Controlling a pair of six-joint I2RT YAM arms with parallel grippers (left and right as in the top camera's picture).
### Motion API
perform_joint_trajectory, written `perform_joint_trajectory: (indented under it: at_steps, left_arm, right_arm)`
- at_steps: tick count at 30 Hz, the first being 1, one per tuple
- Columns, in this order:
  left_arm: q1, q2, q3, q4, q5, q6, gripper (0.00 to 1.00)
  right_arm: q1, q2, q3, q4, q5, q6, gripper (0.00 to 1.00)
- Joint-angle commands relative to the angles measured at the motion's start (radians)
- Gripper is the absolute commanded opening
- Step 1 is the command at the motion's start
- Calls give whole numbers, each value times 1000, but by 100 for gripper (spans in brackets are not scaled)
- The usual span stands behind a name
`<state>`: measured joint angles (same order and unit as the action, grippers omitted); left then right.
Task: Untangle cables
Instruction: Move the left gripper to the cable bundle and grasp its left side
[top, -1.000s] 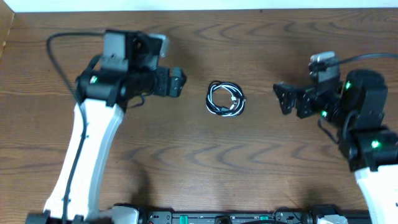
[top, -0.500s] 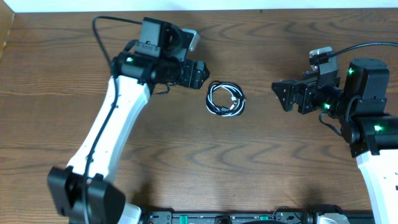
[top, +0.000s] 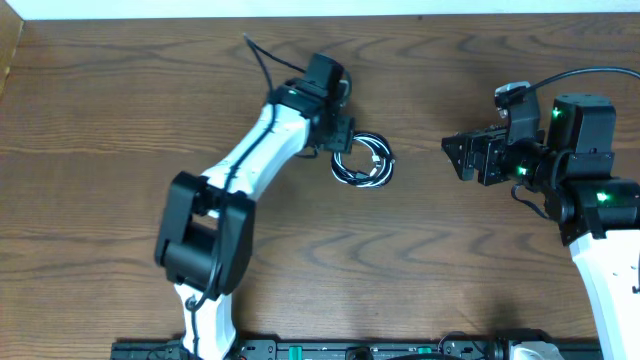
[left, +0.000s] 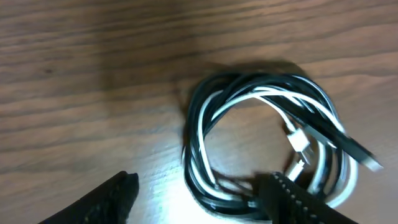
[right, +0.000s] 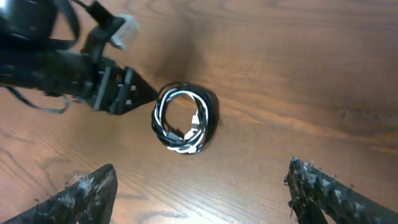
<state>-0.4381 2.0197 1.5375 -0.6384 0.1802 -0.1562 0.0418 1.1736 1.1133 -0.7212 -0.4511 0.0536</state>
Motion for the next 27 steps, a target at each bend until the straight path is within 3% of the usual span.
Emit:
perform_joint_trajectory:
  at_steps: [1, 8, 18, 27]
  left_arm:
    - [-12, 40, 8, 20, -66, -33, 66]
    - [-13, 101, 8, 28, -71, -52, 56]
    - [-13, 118, 3, 31, -70, -109, 28]
    - [-13, 118, -31, 74, -69, -119, 26]
  right_arm:
    - [1, 5, 11, -11, 10, 13, 84]
    - [1, 5, 10, -26, 31, 13, 84]
    - [1, 8, 10, -31, 34, 27, 84]
    - [1, 19, 10, -32, 34, 47, 84]
